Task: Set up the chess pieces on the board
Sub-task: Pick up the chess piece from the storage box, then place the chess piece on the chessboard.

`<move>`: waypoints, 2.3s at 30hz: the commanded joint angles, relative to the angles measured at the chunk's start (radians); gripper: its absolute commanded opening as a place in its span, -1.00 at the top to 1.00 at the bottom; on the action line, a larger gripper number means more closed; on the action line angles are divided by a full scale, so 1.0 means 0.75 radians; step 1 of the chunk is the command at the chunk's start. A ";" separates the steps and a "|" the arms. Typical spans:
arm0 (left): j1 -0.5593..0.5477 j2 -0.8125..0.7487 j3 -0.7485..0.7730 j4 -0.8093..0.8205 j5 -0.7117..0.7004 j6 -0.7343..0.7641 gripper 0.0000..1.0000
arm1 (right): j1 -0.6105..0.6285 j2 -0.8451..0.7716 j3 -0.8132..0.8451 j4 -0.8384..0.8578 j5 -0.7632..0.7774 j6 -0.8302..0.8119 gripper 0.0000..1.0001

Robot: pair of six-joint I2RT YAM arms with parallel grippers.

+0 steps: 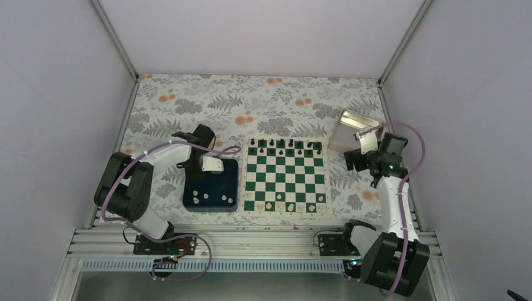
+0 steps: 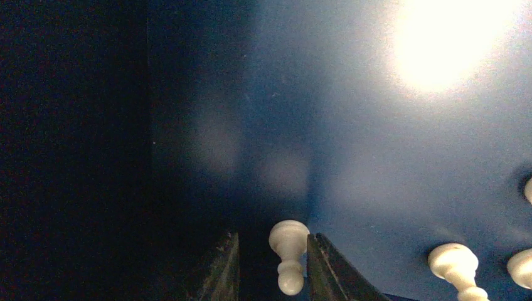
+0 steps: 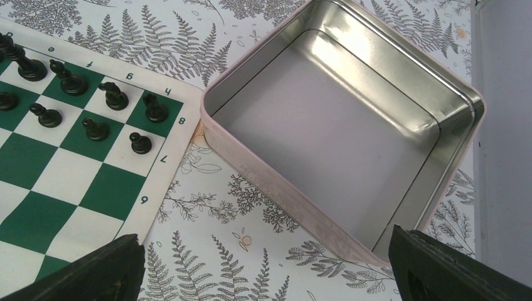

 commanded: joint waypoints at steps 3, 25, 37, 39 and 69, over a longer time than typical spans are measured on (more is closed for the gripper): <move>0.019 0.026 0.010 -0.003 0.019 0.028 0.45 | -0.015 0.004 0.014 -0.007 -0.030 -0.010 -1.00; 0.012 0.013 0.046 -0.073 -0.045 0.010 0.92 | -0.014 -0.007 0.015 -0.010 -0.044 -0.017 -1.00; -0.260 0.025 0.367 -0.289 0.018 -0.107 0.92 | -0.015 -0.010 0.014 -0.014 -0.055 -0.021 -1.00; -0.342 0.063 0.483 -0.340 0.019 -0.137 0.92 | -0.014 -0.013 0.016 -0.015 -0.057 -0.018 -1.00; -0.941 0.584 0.828 -0.324 0.056 -0.254 0.90 | -0.015 -0.019 0.018 -0.021 -0.067 -0.021 -1.00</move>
